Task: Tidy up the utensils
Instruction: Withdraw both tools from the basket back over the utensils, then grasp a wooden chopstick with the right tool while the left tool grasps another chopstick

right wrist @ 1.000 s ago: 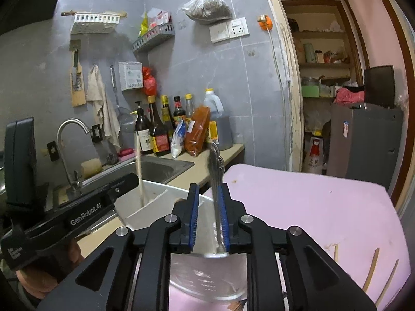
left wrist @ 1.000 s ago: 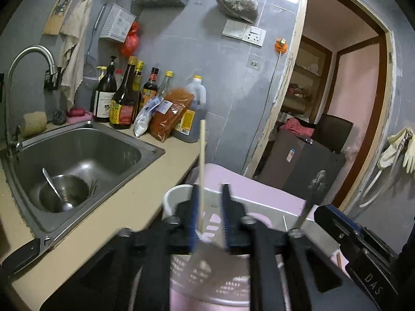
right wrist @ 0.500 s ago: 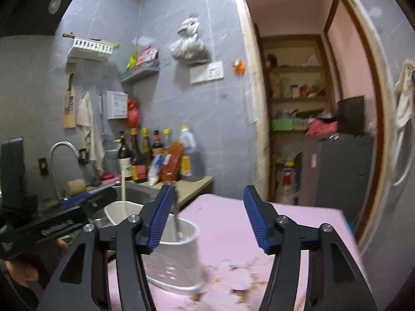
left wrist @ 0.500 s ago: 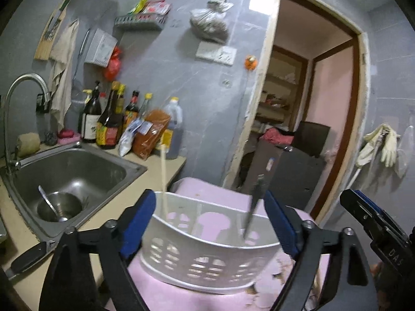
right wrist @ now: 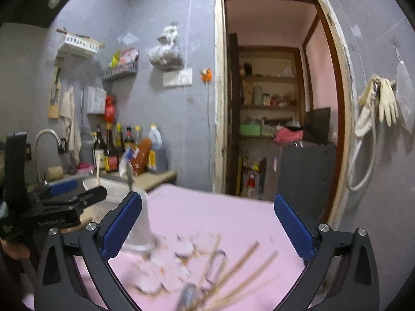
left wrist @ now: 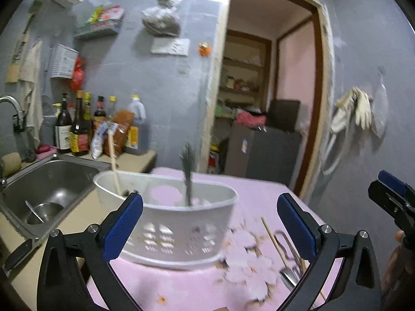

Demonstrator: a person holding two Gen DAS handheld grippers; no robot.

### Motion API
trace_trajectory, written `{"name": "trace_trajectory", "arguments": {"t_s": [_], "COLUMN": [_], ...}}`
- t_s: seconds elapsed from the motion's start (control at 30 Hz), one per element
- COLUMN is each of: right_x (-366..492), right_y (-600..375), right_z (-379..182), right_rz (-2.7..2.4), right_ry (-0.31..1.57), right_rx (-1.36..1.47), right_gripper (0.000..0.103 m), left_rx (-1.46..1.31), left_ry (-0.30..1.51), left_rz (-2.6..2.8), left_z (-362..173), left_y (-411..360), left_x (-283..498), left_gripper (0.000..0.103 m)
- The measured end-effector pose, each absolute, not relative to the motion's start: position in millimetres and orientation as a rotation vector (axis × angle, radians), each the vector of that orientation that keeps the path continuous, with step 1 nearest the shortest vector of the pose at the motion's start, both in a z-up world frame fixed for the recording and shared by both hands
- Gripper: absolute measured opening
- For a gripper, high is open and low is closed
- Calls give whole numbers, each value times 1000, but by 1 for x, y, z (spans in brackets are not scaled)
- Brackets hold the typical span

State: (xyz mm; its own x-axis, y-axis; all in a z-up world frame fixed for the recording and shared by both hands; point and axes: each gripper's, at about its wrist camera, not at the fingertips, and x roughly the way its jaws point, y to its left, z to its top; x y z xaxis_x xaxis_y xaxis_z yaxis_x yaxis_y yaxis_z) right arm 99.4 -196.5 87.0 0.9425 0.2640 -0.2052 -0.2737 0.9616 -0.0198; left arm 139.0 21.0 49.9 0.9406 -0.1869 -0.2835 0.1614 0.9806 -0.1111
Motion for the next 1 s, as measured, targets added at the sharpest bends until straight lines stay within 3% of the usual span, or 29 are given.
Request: {"name": "trace_trajectory", "arguments": {"t_s": [0.33, 0.4, 0.47, 0.5, 0.57, 0.9, 0.97, 1.0], "right_x": [111, 115, 120, 124, 129, 154, 159, 162], "right_y": [-235, -241, -246, -249, -253, -269, -269, -270], "right_z": [50, 42, 33, 28, 20, -9, -12, -15], "right_rz": [195, 196, 179, 172, 173, 179, 182, 180], "right_ry": [457, 508, 565, 599, 649, 822, 840, 850], "right_rx": [-38, -20, -21, -24, -12, 82, 99, 101], "right_gripper": [102, 96, 74, 70, 59, 38, 35, 33], "left_rx": [-32, -18, 3, 21, 53, 69, 45, 28], "left_ry": [519, 583, 625, 637, 665, 865, 920, 951], "left_rz": [-267, -284, -296, -300, -317, -427, -449, -459], "left_z": [11, 2, -7, -11, -15, -37, -44, -48], "left_y": [-21, -31, -40, -45, -55, -85, -89, -91], "left_x": [153, 158, 161, 162, 165, 211, 223, 229], "left_gripper": [101, 101, 100, 98, 92, 50, 33, 30]}}
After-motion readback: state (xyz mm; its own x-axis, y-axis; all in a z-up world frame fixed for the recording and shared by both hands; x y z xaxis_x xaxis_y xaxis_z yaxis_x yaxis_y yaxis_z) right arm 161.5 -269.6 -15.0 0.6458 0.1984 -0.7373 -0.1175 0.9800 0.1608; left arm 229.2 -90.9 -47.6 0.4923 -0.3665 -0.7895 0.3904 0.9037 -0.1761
